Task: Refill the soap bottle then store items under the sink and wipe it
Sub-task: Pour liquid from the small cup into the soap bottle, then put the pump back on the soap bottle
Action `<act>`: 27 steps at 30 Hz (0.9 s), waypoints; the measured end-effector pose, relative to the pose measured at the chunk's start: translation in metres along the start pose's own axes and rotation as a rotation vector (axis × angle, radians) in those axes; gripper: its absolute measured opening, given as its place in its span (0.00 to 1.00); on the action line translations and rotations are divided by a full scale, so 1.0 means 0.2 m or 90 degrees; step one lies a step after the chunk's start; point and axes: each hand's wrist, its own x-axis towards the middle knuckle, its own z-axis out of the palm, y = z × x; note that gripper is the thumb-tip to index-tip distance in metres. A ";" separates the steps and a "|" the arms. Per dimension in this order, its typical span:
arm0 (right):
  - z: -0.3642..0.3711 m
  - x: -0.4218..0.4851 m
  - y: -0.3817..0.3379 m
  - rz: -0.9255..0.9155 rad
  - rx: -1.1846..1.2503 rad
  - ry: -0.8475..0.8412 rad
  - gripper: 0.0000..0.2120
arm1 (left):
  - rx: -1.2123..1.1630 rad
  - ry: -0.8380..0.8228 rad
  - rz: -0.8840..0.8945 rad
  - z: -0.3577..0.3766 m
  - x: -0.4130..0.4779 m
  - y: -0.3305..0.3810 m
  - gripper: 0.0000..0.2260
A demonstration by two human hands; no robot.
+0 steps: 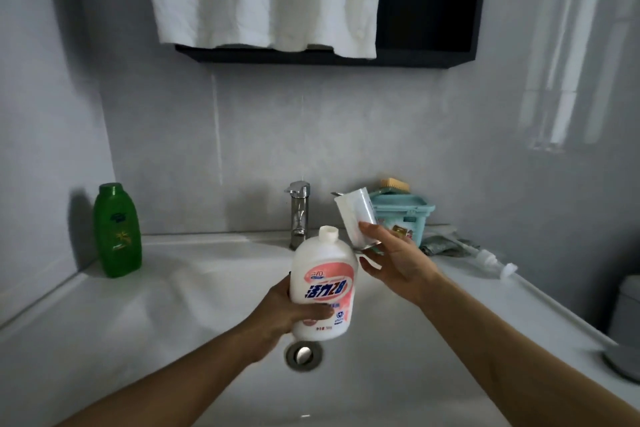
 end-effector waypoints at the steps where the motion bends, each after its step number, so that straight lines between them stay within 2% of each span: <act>1: -0.01 -0.02 -0.04 -0.006 -0.019 0.003 0.09 | -0.003 -0.001 0.004 0.01 -0.01 0.03 0.20; 4: -0.04 -0.10 -0.15 -0.042 -0.055 0.009 0.14 | -0.023 -0.011 0.021 0.04 -0.04 0.13 0.23; 7: -0.13 -0.19 -0.26 -0.079 -0.072 0.025 0.11 | -0.024 -0.033 0.037 0.11 -0.05 0.21 0.29; 10: -0.26 -0.29 -0.37 -0.107 -0.132 0.042 0.14 | -0.026 -0.041 0.056 0.23 -0.05 0.29 0.23; 14: -0.47 -0.42 -0.48 -0.129 -0.216 0.109 0.05 | -0.032 -0.068 0.077 0.45 -0.04 0.36 0.21; 17: -0.63 -0.49 -0.52 -0.148 -0.294 0.157 0.05 | -0.047 -0.081 0.078 0.61 -0.03 0.39 0.18; 22: -0.86 -0.55 -0.52 -0.141 -0.445 0.230 0.08 | -0.063 -0.098 0.065 0.80 0.01 0.38 0.17; 25: -1.00 -0.54 -0.46 -0.110 -0.547 0.272 0.07 | -0.065 -0.106 0.056 0.86 0.02 0.35 0.17; 27: -1.08 -0.52 -0.42 -0.079 -0.615 0.295 0.11 | -0.064 -0.105 0.047 0.88 0.02 0.33 0.18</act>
